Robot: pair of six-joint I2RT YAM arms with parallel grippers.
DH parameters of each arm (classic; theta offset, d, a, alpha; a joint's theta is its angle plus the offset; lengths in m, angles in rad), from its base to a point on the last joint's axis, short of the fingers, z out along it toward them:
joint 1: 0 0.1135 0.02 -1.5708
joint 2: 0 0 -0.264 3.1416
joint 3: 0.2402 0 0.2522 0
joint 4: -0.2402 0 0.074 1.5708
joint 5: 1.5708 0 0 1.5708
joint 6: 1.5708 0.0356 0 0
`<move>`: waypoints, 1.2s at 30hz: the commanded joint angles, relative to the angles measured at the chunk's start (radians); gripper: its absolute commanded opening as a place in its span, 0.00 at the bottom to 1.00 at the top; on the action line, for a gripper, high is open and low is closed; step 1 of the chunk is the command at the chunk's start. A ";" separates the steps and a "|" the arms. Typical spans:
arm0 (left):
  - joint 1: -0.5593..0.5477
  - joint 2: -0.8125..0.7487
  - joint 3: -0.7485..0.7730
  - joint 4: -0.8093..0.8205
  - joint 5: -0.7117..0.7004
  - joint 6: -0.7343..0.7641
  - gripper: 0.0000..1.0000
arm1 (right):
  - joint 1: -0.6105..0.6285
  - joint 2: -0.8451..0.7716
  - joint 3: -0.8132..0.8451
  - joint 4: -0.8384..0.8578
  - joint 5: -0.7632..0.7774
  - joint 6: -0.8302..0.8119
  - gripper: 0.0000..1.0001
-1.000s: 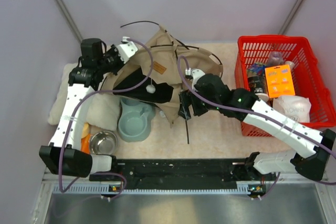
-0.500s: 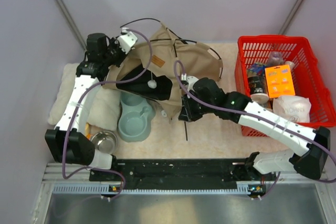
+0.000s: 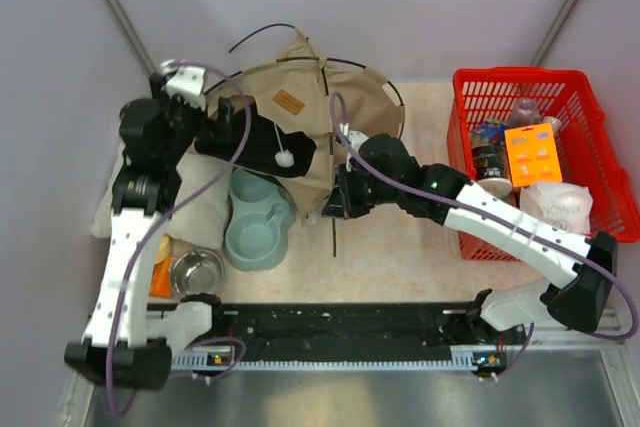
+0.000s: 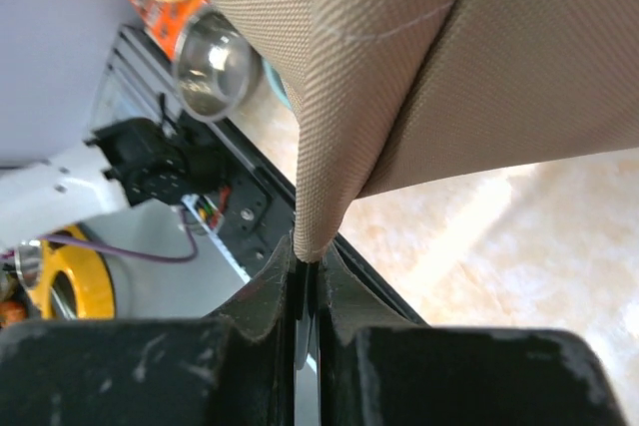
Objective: Set up the pet tent
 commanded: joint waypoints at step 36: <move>-0.001 -0.798 -0.878 0.281 0.459 -0.747 0.91 | -0.007 0.163 0.350 0.006 0.003 0.284 0.00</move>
